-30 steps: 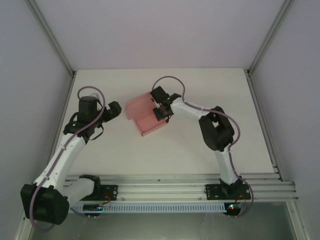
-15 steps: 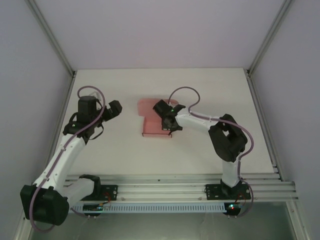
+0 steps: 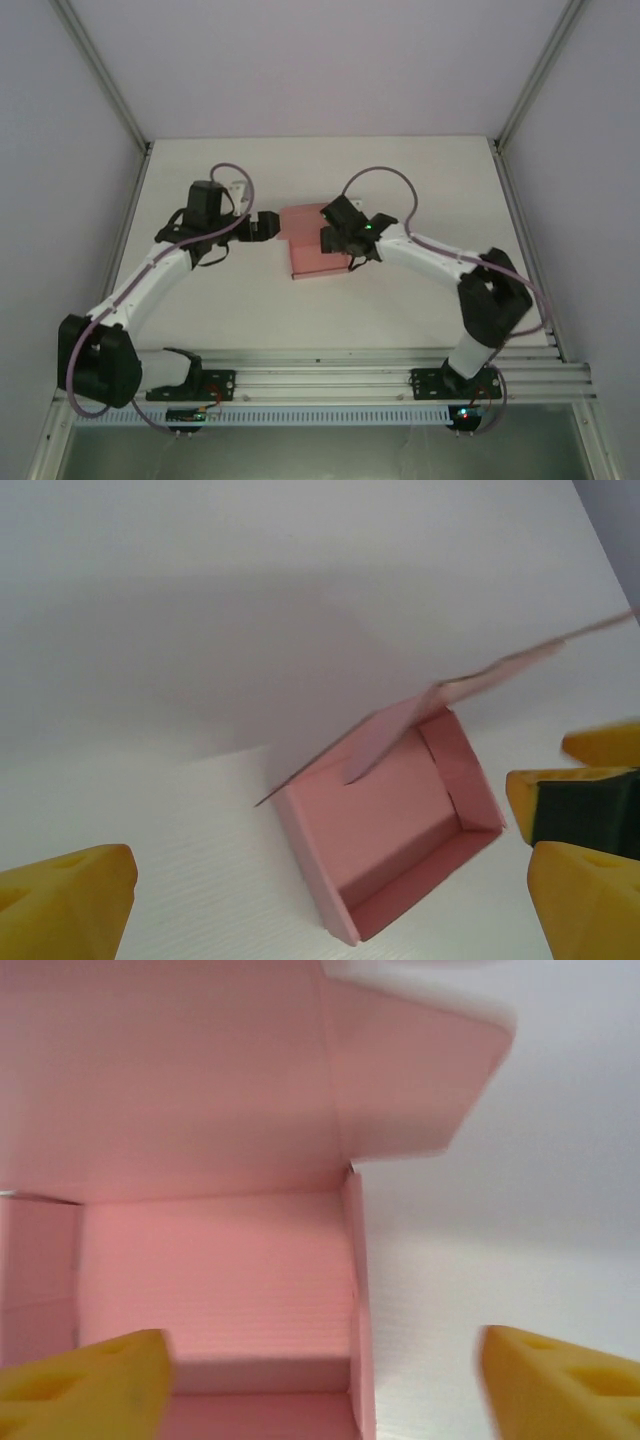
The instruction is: Assemble paper box
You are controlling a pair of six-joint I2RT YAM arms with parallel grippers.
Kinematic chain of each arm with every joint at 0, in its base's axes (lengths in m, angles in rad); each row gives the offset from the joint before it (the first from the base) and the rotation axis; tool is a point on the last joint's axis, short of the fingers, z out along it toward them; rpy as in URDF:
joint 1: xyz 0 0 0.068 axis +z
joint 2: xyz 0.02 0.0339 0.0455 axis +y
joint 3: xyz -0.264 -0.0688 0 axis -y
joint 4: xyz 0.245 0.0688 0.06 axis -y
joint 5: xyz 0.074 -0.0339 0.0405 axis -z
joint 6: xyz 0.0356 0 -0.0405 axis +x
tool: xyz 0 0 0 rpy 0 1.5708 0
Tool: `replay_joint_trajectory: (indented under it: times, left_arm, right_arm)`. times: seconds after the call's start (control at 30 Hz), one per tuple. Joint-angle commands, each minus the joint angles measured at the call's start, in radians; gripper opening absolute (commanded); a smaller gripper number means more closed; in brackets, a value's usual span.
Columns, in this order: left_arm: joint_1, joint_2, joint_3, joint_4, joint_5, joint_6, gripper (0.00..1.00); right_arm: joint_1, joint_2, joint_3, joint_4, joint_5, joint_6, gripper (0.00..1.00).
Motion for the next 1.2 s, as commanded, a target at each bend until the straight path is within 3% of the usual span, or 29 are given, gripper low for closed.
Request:
replay_joint_trajectory:
  times: [0.0,0.07,0.27,0.37,0.5,0.57,0.7,0.87,1.03,1.17]
  left_arm:
    - [-0.038,0.039,0.070,-0.025,0.026,0.155,1.00]
    - [-0.041,0.065,0.085,-0.036,0.014,0.180,0.99]
    - [-0.041,0.152,0.182,-0.132,0.024,0.245,0.91]
    - [-0.042,0.207,0.214,-0.166,0.054,0.294,0.83]
    - [-0.041,0.292,0.264,-0.210,0.023,0.316,0.68]
    - [-0.041,0.322,0.286,-0.220,0.021,0.316,0.60]
    - [-0.043,0.342,0.299,-0.201,0.045,0.310,0.44]
    - [-0.043,0.345,0.304,-0.198,0.032,0.308,0.25]
    - [-0.042,0.352,0.307,-0.199,0.007,0.295,0.00]
    - [-0.051,0.352,0.310,-0.201,-0.029,0.263,0.00]
  right_arm:
    - [-0.046,-0.113,-0.093,0.184,-0.041,-0.247,0.99]
    - [-0.100,-0.143,-0.133,0.268,-0.146,-0.370,0.99]
    - [-0.296,-0.103,-0.124,0.326,-0.634,-0.648,0.99]
    - [-0.347,-0.050,-0.093,0.327,-0.740,-0.737,0.99]
    - [-0.377,0.034,-0.020,0.285,-0.778,-0.762,0.97]
    - [-0.384,0.071,-0.007,0.271,-0.801,-0.760,0.91]
    - [-0.382,0.099,0.022,0.296,-0.804,-0.758,0.71]
    - [-0.370,0.102,0.031,0.262,-0.759,-0.755,0.33]
    - [-0.358,0.087,0.028,0.238,-0.707,-0.767,0.22]
    - [-0.334,0.077,0.033,0.207,-0.639,-0.781,0.10]
